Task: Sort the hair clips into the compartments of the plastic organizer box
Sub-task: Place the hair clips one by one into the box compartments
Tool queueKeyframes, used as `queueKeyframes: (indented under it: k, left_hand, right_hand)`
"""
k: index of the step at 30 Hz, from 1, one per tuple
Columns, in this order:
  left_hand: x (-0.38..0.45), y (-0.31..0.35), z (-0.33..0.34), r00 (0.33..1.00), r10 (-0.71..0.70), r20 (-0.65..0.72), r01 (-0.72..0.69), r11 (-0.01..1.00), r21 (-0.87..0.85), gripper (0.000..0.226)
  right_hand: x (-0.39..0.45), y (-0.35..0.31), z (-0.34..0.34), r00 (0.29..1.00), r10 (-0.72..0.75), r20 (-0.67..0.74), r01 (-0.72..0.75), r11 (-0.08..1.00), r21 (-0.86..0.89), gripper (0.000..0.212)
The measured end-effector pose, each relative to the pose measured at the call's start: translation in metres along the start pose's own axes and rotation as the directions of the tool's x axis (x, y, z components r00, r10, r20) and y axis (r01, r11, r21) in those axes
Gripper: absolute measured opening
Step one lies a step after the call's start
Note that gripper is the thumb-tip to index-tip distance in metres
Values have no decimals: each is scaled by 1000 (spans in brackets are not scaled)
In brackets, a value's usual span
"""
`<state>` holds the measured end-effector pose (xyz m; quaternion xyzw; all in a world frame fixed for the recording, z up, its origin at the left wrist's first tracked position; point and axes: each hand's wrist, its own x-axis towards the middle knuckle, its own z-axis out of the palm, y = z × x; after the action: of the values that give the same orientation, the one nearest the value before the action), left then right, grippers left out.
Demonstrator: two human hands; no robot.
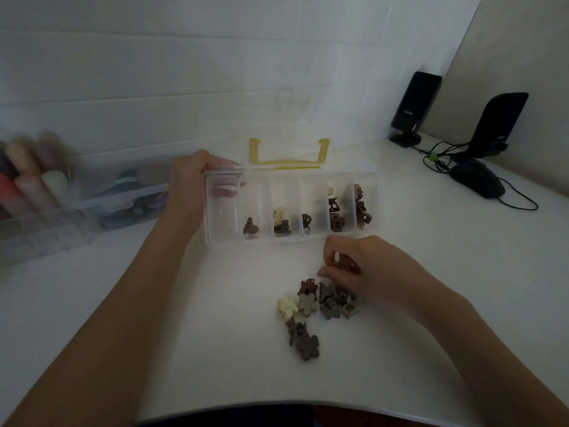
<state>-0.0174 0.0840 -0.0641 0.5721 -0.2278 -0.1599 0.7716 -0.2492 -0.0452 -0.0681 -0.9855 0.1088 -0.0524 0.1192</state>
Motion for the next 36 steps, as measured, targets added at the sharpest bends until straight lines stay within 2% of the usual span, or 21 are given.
queueKeyframes:
  k: [2,4,6,8,10,11,13,14,18,21,23,25,27,29,32,36]
  left_hand:
    - [0,0,1,1000,8,3,-8,1000,-17,43]
    - [0,-1,1,1000,-2,7,2,1000,-10,42]
    - [1,-1,0,1000,-26,8,26,1000,3,38]
    - [0,0,2,1000,-15,4,15,1000,1,45]
    - [-1,2,4,1000,11,-4,-11,1000,-4,56]
    - [-1,2,4,1000,21,-3,-21,1000,3,57]
    - [-1,2,2,999,34,10,-35,999,25,51]
    - [-1,2,1,999,32,15,-33,999,36,49]
    - [-1,0,3,1000,-20,-10,21,1000,15,47]
    - [0,1,4,1000,-19,-14,19,1000,8,45]
    - [0,0,3,1000,-13,-6,13,1000,12,46]
    - [1,-1,1,1000,-8,-2,8,1000,19,44]
    - [3,-3,0,1000,-17,-4,17,1000,20,45]
    - [4,-4,0,1000,-27,2,27,999,17,43]
    - [3,-5,1,999,-31,14,31,999,14,41]
    - [5,-7,-1,1000,-1,8,0,999,46,43]
  right_hand:
    - [1,-6,-3,997,-53,-58,58,993,101,20]
    - [4,-16,-11,974,-121,-189,164,959,233,18]
    - [12,-30,-22,938,-180,-295,261,928,265,18]
    - [28,-45,-27,900,-239,-365,315,934,166,19]
    - [48,-56,-22,827,-355,-435,361,930,-72,17]
    - [57,-58,-16,785,-423,-452,376,906,-195,17]
    - [70,-57,-2,759,-492,-427,381,867,-321,15]
    - [72,-55,2,763,-481,-431,373,873,-315,14]
    - [58,-41,1,742,-340,-577,345,933,-105,13]
    - [51,-32,-3,761,-302,-574,345,938,-37,12]
    - [46,-27,-3,795,-298,-529,347,938,-7,10]
    - [40,-24,-6,872,-250,-421,307,949,72,9]
    - [34,-20,-12,954,-159,-255,194,974,120,12]
    - [31,-16,-20,996,-78,-43,82,991,106,16]
    - [28,-16,-26,962,-23,270,-13,991,131,21]
    - [27,-19,-21,923,-27,384,-31,989,143,26]
